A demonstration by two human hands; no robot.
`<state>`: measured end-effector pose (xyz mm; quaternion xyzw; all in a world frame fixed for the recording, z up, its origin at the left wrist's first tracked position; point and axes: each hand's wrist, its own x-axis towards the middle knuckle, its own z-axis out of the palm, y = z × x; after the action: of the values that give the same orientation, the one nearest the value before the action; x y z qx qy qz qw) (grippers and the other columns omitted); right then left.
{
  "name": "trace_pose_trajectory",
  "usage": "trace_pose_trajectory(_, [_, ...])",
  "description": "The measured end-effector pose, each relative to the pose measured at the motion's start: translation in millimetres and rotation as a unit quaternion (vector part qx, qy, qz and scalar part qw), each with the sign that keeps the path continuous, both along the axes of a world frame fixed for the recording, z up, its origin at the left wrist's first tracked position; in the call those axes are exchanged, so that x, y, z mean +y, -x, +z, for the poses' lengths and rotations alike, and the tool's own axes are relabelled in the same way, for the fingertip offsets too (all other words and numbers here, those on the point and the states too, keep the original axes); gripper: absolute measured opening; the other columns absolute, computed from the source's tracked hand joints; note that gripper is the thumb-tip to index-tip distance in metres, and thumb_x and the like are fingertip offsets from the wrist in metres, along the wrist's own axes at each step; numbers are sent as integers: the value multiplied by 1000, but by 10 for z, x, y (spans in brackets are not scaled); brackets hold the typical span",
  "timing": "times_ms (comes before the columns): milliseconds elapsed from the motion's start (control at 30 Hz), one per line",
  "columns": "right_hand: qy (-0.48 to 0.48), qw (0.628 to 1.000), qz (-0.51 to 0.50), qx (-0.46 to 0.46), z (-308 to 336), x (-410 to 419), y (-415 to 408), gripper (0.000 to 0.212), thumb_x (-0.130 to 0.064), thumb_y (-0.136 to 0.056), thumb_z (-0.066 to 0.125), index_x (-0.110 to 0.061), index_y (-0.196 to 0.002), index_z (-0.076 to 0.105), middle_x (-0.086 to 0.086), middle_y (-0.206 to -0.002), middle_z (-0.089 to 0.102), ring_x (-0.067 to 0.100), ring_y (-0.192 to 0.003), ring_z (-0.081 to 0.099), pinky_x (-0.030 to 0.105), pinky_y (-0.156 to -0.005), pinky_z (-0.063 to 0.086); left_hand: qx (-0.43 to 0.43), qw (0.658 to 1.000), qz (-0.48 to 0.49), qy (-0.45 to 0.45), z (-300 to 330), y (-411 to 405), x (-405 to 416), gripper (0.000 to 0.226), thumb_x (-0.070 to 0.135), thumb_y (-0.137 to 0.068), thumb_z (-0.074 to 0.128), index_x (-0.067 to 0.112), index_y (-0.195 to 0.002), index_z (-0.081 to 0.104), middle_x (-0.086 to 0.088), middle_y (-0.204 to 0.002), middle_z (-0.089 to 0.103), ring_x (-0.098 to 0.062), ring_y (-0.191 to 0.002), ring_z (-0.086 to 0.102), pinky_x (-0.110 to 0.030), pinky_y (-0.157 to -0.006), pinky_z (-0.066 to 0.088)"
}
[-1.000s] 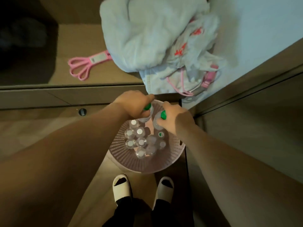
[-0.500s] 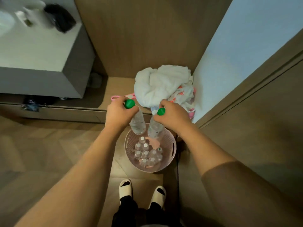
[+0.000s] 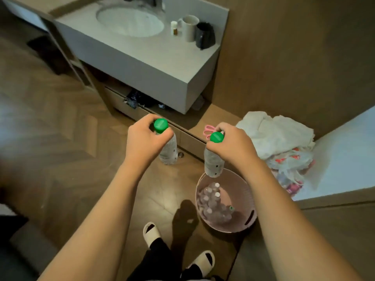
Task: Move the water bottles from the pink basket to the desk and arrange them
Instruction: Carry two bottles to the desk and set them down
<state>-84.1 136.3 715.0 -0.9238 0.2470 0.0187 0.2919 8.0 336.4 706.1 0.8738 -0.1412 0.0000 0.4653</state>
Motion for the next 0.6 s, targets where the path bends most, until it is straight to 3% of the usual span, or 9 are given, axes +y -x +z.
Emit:
trace_pose_trajectory(100, [5, 998, 57, -1, 38, 448, -475, 25, -41, -74, 70, -28, -88, 53, -2, -82, 63, 20, -78, 59, 36, -64, 53, -6, 999, 53, 9, 16, -231, 524, 19, 26, -75, 73, 22, -93, 67, 9, -77, 63, -4, -67, 56, -15, -61, 42])
trace_pose_trajectory(267, [-10, 990, 140, -20, 104, 1250, -1224, 24, -40, -74, 69, -29, -89, 54, -5, -83, 62, 17, -73, 60, 28, -54, 48, -21, 992, 123, 14, 6, -544, 1334, 16, 22, -72, 74, 21, -86, 67, 13, -71, 60, -3, -64, 54, -15, -61, 42])
trace_pose_trajectory(400, [-13, 978, 205, -44, 158, 1880, -1726, 25, -43, -70, 67, -31, -88, 54, -7, -80, 62, 16, -77, 60, 34, -64, 52, -22, 983, 182, 6, 35, -758, 1909, 15, 21, -72, 74, 21, -84, 66, 13, -67, 59, 1, -62, 53, -8, -58, 37])
trace_pose_trajectory(600, [-18, 951, 300, -67, 289, 2629, -2330, 26, -42, -67, 65, -28, -88, 59, -8, -82, 64, 17, -81, 60, 40, -71, 55, -33, 956, 291, 8, 118, -1004, 2612, 15, 21, -71, 76, 18, -84, 68, 13, -62, 57, -1, -59, 52, -7, -56, 35])
